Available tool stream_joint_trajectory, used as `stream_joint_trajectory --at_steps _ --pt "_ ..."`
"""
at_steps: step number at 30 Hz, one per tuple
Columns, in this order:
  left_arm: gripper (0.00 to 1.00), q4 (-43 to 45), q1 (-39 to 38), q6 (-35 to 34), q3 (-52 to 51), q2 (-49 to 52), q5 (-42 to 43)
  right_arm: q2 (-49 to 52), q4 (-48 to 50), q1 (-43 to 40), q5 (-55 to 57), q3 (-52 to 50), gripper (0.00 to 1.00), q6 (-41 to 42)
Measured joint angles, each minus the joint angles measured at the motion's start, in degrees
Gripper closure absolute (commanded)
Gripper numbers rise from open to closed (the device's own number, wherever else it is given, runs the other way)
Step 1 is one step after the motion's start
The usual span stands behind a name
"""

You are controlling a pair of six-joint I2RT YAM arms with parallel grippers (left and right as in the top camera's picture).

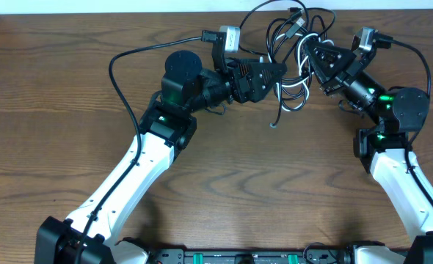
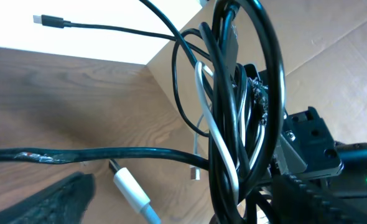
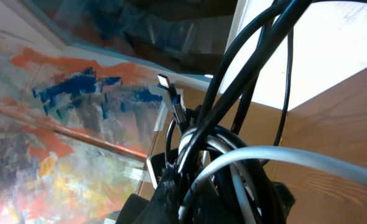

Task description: Untangle cables

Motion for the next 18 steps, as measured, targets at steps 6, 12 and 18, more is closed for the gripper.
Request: stream_joint_trajectory --at_steps 6,12,18 --pt "0.67 0.17 -0.02 -0.48 0.0 0.0 -0.02 -0.02 -0.02 1.4 0.31 0.0 0.99 0.0" --pt "0.81 -0.37 -0.35 0.96 0.0 0.0 0.0 0.0 -0.07 2.23 0.94 0.0 0.99 0.02" --pt "0.81 -3.91 -0.35 3.74 0.0 0.0 -0.04 0.0 -0.22 2.1 0.63 -0.02 0.99 0.02"
